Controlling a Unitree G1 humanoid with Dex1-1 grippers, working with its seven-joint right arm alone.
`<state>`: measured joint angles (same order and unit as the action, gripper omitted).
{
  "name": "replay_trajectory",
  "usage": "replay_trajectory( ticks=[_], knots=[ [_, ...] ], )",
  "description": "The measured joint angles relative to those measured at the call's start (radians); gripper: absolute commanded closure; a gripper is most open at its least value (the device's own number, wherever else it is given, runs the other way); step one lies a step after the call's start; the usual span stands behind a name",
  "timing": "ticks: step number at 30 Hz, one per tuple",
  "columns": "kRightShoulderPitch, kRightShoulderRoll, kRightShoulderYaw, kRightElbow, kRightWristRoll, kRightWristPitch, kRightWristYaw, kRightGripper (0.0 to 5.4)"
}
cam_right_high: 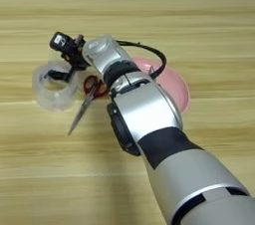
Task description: Move the objects on the table
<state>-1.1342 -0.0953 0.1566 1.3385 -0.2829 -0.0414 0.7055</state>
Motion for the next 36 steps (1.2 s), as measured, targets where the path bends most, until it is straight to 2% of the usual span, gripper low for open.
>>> replay_trajectory(
  ticks=[5, 14, 17, 20, 21, 25, 31, 36],
  knots=[
    [0.004, 0.015, -0.080, -0.069, 0.084, -0.143, -0.058, 0.03],
    [0.083, 0.022, -0.130, -0.198, 0.157, -0.164, -0.072, 0.03],
    [0.174, 0.006, -0.150, -0.332, 0.170, -0.182, -0.131, 0.03],
    [0.315, -0.001, -0.171, -0.460, 0.186, -0.182, -0.164, 0.03],
    [0.383, 0.001, -0.181, -0.510, 0.192, -0.174, -0.179, 0.03],
    [0.576, 0.003, -0.215, -0.661, 0.194, -0.128, -0.238, 0.03],
    [0.730, 0.000, -0.285, -0.890, 0.216, -0.046, -0.348, 0.03],
    [0.781, -0.014, -0.327, -1.088, 0.236, 0.007, -0.417, 0.03]
  ],
)
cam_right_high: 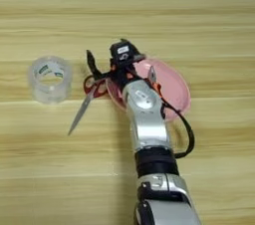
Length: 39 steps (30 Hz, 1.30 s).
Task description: Move the objects on the table
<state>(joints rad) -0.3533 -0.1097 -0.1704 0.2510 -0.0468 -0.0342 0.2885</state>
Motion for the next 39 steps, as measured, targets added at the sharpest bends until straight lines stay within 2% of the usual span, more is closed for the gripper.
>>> replay_trajectory(
  ticks=[3, 7, 11, 16, 26, 39],
  knots=[
    [-0.008, -0.025, -0.022, -0.110, 0.018, 0.027, -0.031, 0.03],
    [-0.013, -0.048, -0.038, -0.168, 0.035, 0.070, -0.054, 0.03],
    [0.019, -0.088, -0.081, -0.219, 0.049, 0.115, -0.075, 0.03],
    [0.094, -0.095, -0.105, -0.243, 0.067, 0.159, -0.086, 0.03],
    [0.181, -0.127, -0.115, -0.258, 0.067, 0.203, -0.101, 0.03],
    [0.246, -0.136, -0.141, -0.256, 0.066, 0.279, -0.151, 0.03]
  ],
)
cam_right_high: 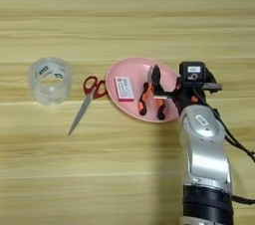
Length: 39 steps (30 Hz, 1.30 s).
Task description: Move the objects on the table
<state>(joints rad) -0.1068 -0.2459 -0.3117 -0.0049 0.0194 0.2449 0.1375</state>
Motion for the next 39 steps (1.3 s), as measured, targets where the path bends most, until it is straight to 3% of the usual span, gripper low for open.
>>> replay_trajectory(
  ticks=[14, 24, 39],
  knots=[
    [0.062, -0.020, 0.040, -0.037, -0.047, 0.097, -0.022, 0.03],
    [0.067, -0.047, 0.039, -0.036, -0.068, 0.120, -0.039, 0.03],
    [0.081, -0.040, 0.085, -0.017, -0.066, 0.140, -0.016, 0.03]
  ],
)
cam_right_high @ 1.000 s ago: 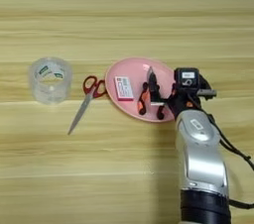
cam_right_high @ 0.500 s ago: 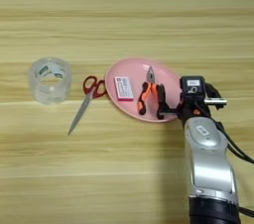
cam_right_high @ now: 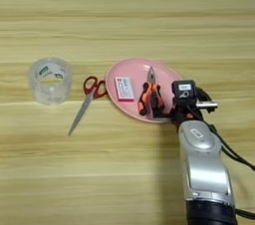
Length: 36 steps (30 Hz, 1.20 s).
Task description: Move the objects on the table
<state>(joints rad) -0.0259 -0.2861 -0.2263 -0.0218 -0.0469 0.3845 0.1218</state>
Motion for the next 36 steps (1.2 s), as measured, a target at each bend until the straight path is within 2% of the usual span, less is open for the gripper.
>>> replay_trajectory(
  ticks=[5, 18, 31, 36],
  knots=[
    [-0.001, 0.002, -0.004, 0.016, 0.015, 0.000, -0.001, 0.03],
    [-0.017, 0.060, 0.000, 0.013, 0.109, 0.000, 0.033, 0.03],
    [-0.032, 0.068, 0.003, 0.007, 0.131, 0.000, 0.038, 0.03],
    [-0.043, 0.082, 0.028, 0.022, 0.147, 0.006, 0.060, 0.03]
  ],
)
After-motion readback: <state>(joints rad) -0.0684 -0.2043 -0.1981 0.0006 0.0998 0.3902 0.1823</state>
